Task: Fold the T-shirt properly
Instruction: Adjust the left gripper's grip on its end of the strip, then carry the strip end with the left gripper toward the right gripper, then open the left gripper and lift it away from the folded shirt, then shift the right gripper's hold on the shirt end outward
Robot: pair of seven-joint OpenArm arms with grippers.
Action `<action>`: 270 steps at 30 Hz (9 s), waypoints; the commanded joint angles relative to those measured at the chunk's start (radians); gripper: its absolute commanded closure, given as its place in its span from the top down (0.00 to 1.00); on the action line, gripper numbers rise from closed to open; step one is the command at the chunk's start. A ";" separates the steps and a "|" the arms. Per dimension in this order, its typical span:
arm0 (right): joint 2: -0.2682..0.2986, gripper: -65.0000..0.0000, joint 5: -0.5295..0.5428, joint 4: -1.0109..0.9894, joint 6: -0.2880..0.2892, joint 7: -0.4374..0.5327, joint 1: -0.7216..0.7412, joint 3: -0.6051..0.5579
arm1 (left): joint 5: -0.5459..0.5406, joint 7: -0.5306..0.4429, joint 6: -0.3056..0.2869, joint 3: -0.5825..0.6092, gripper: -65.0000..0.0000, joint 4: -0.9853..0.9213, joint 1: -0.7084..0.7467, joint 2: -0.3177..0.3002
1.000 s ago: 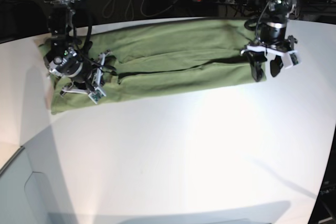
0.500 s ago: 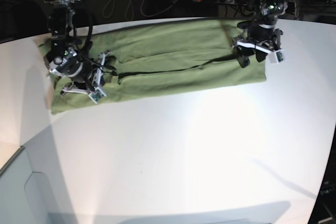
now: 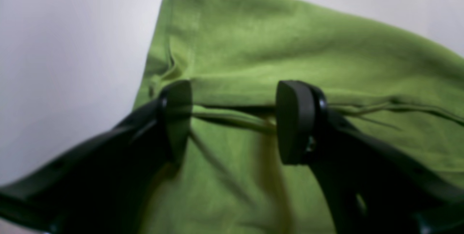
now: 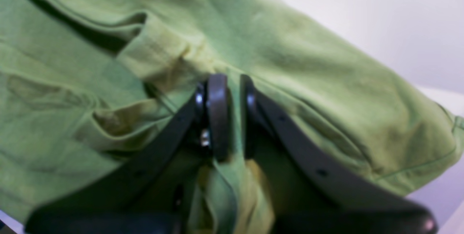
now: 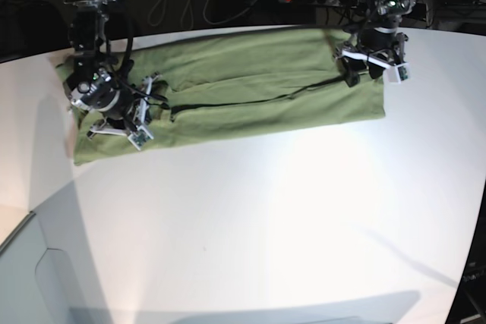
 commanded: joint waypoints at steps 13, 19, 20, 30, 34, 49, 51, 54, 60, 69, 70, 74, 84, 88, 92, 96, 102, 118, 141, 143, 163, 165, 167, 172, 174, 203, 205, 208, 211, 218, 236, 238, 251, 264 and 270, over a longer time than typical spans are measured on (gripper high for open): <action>0.007 0.06 0.010 0.016 0.005 0.017 0.016 0.003 | -0.006 -0.030 -0.003 -0.006 0.55 0.082 0.046 0.000; 0.007 0.06 0.010 0.016 0.005 0.017 0.014 0.003 | -0.006 -0.030 -0.003 -0.009 0.55 0.165 0.072 0.000; 0.007 0.06 0.011 0.016 0.005 0.017 0.014 0.003 | -0.006 -0.030 -0.003 -0.025 0.55 0.165 0.074 0.000; 0.005 0.06 0.013 0.016 0.005 0.017 0.014 0.002 | -0.008 -0.021 -0.005 -0.245 0.55 0.079 0.000 0.078; 0.005 0.06 0.013 0.016 0.005 0.017 0.012 -0.002 | -0.034 -0.021 -0.005 -0.233 0.55 0.062 -0.004 0.074; 0.005 0.06 0.010 0.016 0.005 0.017 0.008 0.000 | -0.092 -0.027 -0.005 -0.185 0.55 -0.036 -0.009 0.043; 0.005 0.06 0.010 0.016 0.005 0.017 0.008 0.000 | -0.092 -0.029 -0.005 -0.180 0.55 -0.041 -0.009 0.032; 0.005 0.06 0.010 0.016 0.005 0.017 0.008 0.002 | -0.092 -0.025 -0.005 -0.180 0.55 -0.043 -0.009 0.031; 0.005 0.06 0.010 0.016 0.005 0.017 0.008 0.002 | -0.086 -0.021 -0.005 -0.180 0.55 -0.043 -0.009 0.031; 0.005 0.06 0.010 0.016 0.005 0.017 0.008 0.002 | -0.092 -0.022 -0.005 -0.113 0.53 -0.082 -0.003 -0.008; 0.005 0.06 0.010 0.016 0.005 0.017 0.008 0.002 | -0.092 -0.027 -0.005 -0.102 0.50 -0.092 -0.001 -0.014; 0.007 0.06 0.010 0.016 0.005 0.017 0.008 0.002 | -0.092 -0.029 -0.005 -0.101 0.43 -0.102 -0.001 -0.012; 0.008 0.06 0.010 0.016 0.005 0.017 0.009 0.002 | -0.092 -0.029 -0.005 -0.101 0.17 -0.098 -0.004 -0.014; 0.008 0.06 0.010 0.016 0.005 0.017 0.009 0.002 | -0.086 -0.030 -0.005 -0.101 0.01 -0.096 -0.007 -0.014; 0.008 0.06 0.010 0.016 0.005 0.017 0.009 0.002 | -0.083 -0.030 -0.005 -0.101 0.00 -0.092 -0.007 -0.015; 0.008 0.06 0.010 0.016 0.005 0.017 0.006 0.003 | -0.083 -0.030 -0.005 -0.102 0.00 -0.076 -0.021 -0.015; 0.008 0.06 0.010 0.014 0.005 0.017 -0.006 0.003 | -0.083 -0.030 -0.005 -0.096 0.00 0.048 -0.024 -0.009; 0.007 0.06 0.010 0.016 0.005 0.017 -0.007 0.003 | -0.005 -0.029 0.001 0.286 0.00 0.165 -0.038 0.006; 0.010 0.06 0.008 0.016 0.005 0.016 -0.007 0.003 | 0.097 -0.030 0.007 0.774 0.00 -0.084 -0.327 0.026; 0.010 0.06 0.008 0.016 0.005 0.016 -0.007 0.003 | 0.103 -0.030 0.007 0.768 0.00 -0.098 -0.330 0.049; 0.008 0.06 0.008 0.016 0.005 0.016 -0.007 -0.003 | 0.097 -0.021 0.007 0.809 0.00 -0.098 -0.356 0.057; 0.008 0.06 0.008 0.016 0.005 0.016 -0.007 -0.005 | 0.104 -0.021 0.007 0.832 0.00 -0.098 -0.356 0.057; 0.008 0.06 0.008 0.016 0.005 0.016 -0.007 -0.005 | 0.104 -0.024 0.007 0.837 0.00 -0.098 -0.368 0.057; 0.008 0.06 0.008 0.016 0.005 0.016 -0.007 -0.005 | 0.098 -0.021 0.007 0.846 0.00 -0.122 -0.389 0.057; 0.008 0.06 0.008 0.016 0.005 0.016 -0.009 -0.005 | 0.098 -0.024 0.007 0.846 0.00 -0.139 -0.389 0.057; 0.007 0.06 0.008 0.017 0.005 0.016 -0.021 0.000 | 0.094 -0.022 0.001 0.848 0.67 -0.018 -0.383 0.063; 0.007 0.06 0.008 0.023 0.005 0.016 -0.021 0.002 | 0.094 -0.027 0.001 0.848 0.67 0.034 -0.379 0.041; 0.007 0.06 0.011 0.051 0.008 0.017 -0.020 0.003 | 0.094 -0.029 0.001 0.838 0.67 0.102 -0.366 0.002; 0.007 0.06 0.011 0.123 0.008 0.017 -0.020 0.003 | 0.092 -0.030 0.001 0.808 0.67 0.158 -0.340 -0.054; 0.004 0.06 0.013 0.370 0.008 0.008 -0.095 0.000 | -0.051 -0.030 -0.002 0.475 0.67 0.218 -0.196 -0.110; -0.122 0.06 0.006 0.369 -0.024 0.010 -0.238 -0.249 | -0.293 0.097 -0.003 -0.102 0.66 0.086 -0.112 -0.106; -0.102 0.06 0.006 0.338 -0.080 0.008 -0.241 -0.247 | -0.293 0.099 -0.003 -0.102 0.66 0.086 -0.112 -0.104; -0.059 0.06 0.010 0.378 -0.149 0.005 -0.347 -0.086 | -0.295 0.100 -0.003 -0.101 0.66 0.086 -0.115 -0.104; -0.062 0.06 0.013 0.488 -0.146 0.005 -0.320 0.157 | -0.295 0.102 -0.003 -0.101 0.66 0.086 -0.104 -0.104; -0.062 0.06 0.014 0.442 -0.144 0.014 -0.277 0.189 | -0.295 0.102 -0.003 -0.101 0.66 0.086 -0.104 -0.104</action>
